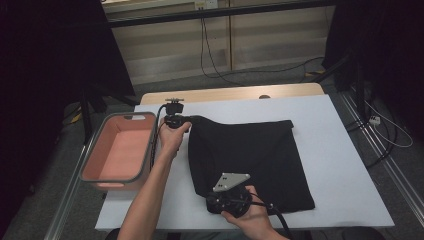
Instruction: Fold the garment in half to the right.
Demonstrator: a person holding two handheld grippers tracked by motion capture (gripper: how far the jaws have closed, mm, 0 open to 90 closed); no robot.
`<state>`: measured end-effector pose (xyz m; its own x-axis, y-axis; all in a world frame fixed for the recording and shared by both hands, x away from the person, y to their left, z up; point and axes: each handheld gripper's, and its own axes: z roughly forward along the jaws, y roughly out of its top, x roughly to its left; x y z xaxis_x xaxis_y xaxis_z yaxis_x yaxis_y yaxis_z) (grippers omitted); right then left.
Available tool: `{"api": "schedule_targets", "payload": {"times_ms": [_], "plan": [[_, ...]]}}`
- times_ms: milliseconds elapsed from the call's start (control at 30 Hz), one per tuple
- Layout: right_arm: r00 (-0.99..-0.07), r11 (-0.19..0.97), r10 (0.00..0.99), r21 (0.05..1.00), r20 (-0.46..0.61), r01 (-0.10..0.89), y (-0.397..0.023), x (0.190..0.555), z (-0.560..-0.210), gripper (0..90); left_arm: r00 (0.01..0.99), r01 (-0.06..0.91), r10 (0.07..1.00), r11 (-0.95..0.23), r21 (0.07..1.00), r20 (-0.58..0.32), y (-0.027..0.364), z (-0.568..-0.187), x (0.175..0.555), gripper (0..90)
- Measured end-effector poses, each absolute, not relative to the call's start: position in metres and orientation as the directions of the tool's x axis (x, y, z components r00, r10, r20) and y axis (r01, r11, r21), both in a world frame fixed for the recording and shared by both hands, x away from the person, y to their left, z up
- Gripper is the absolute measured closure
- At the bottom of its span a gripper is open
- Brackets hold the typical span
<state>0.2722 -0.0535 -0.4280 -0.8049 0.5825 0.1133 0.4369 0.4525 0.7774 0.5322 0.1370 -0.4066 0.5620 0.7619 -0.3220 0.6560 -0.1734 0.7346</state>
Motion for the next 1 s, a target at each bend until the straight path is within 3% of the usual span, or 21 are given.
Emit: {"api": "schedule_targets", "payload": {"times_ms": [1000], "plan": [[-0.843,0.393,0.525,0.845,0.118,0.362,-0.047,0.282,-0.395,86.3,0.539,0.623,0.78,-0.116,0.773,-0.317,0.164,-0.371,0.534,87.8]]}}
